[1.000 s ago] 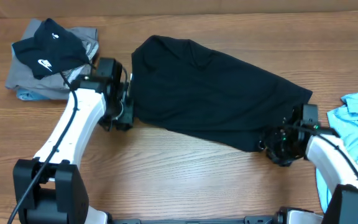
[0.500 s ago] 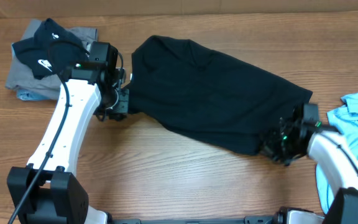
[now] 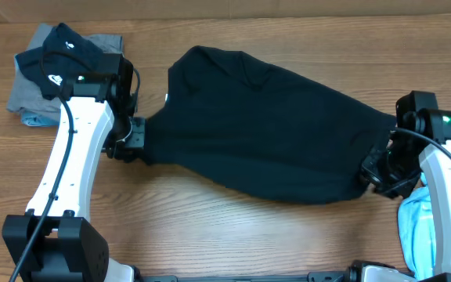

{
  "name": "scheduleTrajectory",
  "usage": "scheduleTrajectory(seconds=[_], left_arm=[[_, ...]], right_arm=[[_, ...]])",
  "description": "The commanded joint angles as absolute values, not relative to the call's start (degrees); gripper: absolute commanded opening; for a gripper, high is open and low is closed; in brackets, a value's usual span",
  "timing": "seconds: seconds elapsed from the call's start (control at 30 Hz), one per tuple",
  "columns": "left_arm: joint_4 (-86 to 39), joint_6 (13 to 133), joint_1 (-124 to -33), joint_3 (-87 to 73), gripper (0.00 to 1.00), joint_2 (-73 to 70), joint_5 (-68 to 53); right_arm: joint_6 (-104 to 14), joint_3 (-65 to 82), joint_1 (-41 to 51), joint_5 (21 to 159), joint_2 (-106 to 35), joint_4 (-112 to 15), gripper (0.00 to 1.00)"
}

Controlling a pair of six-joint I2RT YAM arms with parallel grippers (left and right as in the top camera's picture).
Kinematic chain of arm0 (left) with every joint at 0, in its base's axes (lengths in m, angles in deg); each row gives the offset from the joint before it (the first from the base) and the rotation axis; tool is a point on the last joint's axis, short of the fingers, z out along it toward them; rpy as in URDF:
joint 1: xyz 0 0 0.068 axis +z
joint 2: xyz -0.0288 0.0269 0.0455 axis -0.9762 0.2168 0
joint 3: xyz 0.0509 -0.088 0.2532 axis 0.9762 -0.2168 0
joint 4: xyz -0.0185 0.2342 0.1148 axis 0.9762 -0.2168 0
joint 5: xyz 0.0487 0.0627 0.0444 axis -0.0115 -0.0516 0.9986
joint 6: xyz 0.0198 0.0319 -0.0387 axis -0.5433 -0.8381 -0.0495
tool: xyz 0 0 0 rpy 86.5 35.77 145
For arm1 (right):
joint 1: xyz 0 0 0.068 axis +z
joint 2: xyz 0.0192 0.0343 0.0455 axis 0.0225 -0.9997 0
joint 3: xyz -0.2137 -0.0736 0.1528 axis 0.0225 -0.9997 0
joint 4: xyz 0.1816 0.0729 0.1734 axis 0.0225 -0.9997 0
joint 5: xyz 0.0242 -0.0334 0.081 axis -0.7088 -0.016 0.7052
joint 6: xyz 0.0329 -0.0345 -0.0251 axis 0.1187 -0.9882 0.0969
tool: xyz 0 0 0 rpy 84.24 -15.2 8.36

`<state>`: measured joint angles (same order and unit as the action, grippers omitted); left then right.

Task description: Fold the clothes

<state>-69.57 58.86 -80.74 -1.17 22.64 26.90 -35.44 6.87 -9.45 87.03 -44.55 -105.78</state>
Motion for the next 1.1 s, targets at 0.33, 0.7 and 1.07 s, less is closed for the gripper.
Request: scheduleTrajectory(seconds=[0.33, 0.7, 1.07], left_arm=[[-67.34, 60.02, -80.50, -0.44, 0.55, 22.29, 27.82], [-43.64, 58.20, -80.50, -18.10, 0.04, 22.47, 18.29], [-30.05, 62.97, -78.67, -38.91, 0.04, 22.49, 23.82]], right_arm=[[-34.92, 4.07, -9.54, 89.87, -44.44, -97.36, 0.79], [-35.36, -8.72, -9.54, 98.26, -44.35, -83.09, 0.70], [-36.82, -8.65, -9.56, 99.16, -42.64, -79.22, 0.70]])
